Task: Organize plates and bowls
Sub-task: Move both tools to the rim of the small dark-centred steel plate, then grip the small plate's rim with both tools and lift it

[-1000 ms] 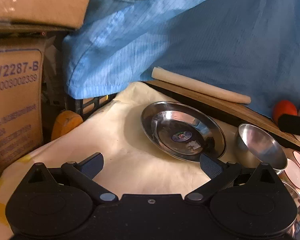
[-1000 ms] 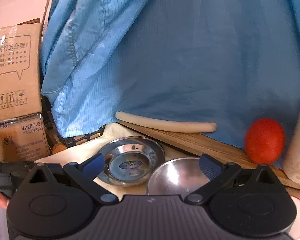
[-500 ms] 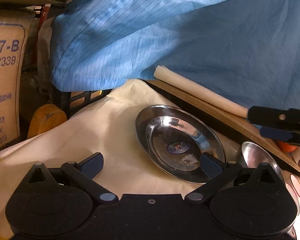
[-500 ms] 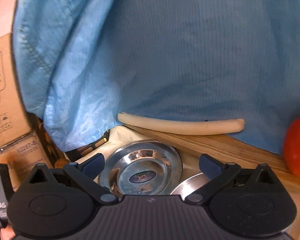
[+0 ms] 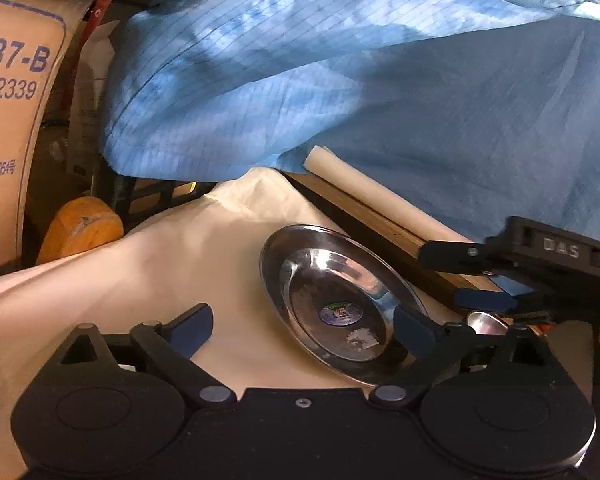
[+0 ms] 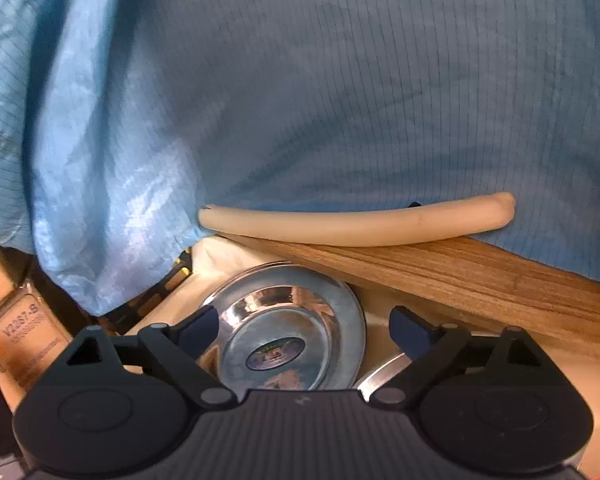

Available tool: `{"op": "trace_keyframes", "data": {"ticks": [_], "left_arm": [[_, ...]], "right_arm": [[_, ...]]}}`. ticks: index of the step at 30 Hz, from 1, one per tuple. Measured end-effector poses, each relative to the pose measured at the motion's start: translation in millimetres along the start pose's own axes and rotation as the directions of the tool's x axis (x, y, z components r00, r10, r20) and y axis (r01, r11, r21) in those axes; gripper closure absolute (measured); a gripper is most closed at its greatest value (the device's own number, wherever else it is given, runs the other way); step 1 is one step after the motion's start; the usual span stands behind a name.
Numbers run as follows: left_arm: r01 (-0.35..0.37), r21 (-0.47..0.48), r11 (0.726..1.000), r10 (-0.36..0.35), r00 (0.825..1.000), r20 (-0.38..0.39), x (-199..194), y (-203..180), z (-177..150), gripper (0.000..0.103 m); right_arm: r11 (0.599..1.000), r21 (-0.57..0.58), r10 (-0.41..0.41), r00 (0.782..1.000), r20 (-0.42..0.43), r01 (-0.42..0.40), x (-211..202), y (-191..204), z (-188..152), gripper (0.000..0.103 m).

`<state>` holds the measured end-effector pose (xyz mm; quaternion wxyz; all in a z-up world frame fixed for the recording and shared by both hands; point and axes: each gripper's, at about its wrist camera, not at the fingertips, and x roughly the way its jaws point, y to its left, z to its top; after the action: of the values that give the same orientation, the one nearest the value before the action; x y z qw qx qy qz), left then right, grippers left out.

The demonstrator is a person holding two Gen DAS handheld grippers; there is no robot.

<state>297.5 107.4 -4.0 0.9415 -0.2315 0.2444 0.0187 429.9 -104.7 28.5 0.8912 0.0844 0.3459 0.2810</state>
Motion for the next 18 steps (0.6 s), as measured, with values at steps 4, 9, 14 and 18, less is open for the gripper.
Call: {"op": "trace_keyframes", "data": {"ticks": [4, 9, 14, 18], "left_arm": [[0.014, -0.004, 1.000, -0.014, 1.000, 0.000, 1.5, 0.0, -0.4, 0.012], [0.027, -0.017, 0.999, -0.027, 1.000, -0.001, 2.8, 1.3, -0.8, 0.021], [0.048, -0.032, 0.998, -0.048, 0.999, -0.006, 4.5, 3.9, -0.8, 0.037], [0.070, -0.056, 0.996, -0.070, 0.998, 0.001, 3.3, 8.7, -1.7, 0.056]], "right_arm": [[1.000, -0.013, -0.016, 1.000, -0.012, 0.016, 4.4, 2.0, 0.6, 0.010], [0.997, -0.058, -0.061, 0.997, -0.047, 0.059, 12.0, 7.8, 2.7, 0.012], [0.991, -0.098, -0.105, 0.990, -0.091, 0.096, 19.7, 11.4, 5.9, 0.015], [0.985, -0.130, -0.127, 0.984, -0.121, 0.112, 26.2, 14.1, 7.3, 0.015]]}}
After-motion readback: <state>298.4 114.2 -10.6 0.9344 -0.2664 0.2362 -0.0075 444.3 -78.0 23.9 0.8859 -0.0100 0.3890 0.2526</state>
